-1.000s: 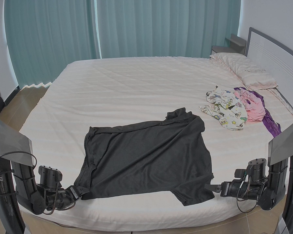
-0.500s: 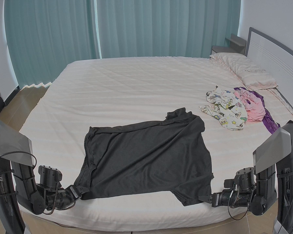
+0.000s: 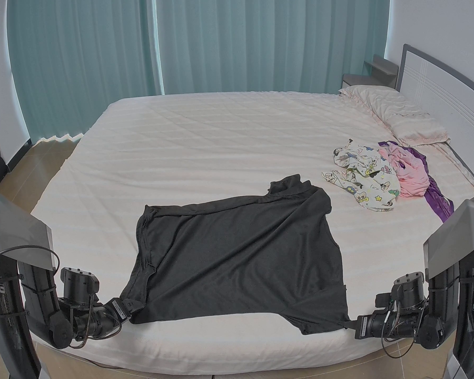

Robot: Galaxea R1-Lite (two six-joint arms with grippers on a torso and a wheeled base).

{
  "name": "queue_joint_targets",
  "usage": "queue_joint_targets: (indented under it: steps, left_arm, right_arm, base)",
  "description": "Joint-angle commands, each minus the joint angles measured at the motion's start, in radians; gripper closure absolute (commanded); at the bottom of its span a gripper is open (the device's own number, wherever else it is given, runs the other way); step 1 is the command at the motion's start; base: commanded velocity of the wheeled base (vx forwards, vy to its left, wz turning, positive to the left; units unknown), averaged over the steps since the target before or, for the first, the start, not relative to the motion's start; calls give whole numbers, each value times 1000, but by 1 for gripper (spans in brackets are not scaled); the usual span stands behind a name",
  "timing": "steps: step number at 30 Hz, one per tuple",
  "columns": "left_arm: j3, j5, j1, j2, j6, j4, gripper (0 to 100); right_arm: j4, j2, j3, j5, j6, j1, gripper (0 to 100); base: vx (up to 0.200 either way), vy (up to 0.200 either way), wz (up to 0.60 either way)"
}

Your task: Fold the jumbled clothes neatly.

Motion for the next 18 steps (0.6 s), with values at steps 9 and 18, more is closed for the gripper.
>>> queue_joint_targets:
  steps: [9,18]
  left_arm:
    - [45,20,-35,1,4,-104,0]
    - [33,162,-165,38,7,-236,0]
  right_arm:
    - [583,-459,24,3,-91,-100,100]
    - [710,-512,24,6,-143,-125,100]
  base:
    - [0,0,0]
    - [0,0,0]
